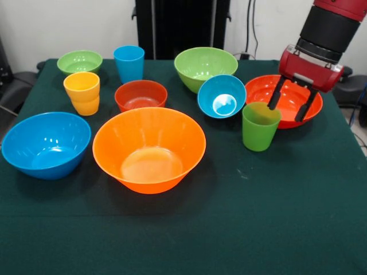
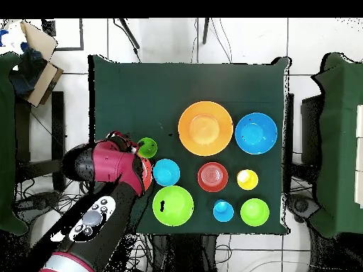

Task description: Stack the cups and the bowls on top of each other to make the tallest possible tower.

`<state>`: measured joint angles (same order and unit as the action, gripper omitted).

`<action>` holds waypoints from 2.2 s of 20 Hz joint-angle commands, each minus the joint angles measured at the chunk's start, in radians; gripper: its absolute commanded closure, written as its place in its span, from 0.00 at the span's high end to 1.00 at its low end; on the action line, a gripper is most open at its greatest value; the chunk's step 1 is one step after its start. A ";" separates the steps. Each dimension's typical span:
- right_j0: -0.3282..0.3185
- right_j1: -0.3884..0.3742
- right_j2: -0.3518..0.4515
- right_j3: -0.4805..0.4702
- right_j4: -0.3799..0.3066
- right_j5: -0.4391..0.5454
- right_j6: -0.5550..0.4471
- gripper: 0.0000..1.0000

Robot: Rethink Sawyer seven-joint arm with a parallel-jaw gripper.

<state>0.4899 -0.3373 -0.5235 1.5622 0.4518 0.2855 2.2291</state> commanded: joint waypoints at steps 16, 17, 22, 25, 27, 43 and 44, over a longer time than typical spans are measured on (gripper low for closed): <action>-0.155 -0.021 0.249 0.100 -0.006 -0.131 0.153 1.00; -0.162 -0.025 0.260 0.106 -0.008 -0.136 0.153 1.00; -0.215 -0.054 0.330 0.146 -0.013 -0.146 0.148 1.00; -0.231 -0.066 0.357 0.159 -0.007 -0.134 0.152 1.00; -0.233 -0.070 0.366 0.162 -0.003 -0.128 0.158 1.00; -0.138 -0.039 0.250 0.120 0.042 -0.025 0.217 1.00; -0.137 -0.038 0.249 0.119 0.044 -0.028 0.216 1.00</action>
<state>0.3320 -0.4288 -0.3521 1.6730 0.4588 0.1643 2.2433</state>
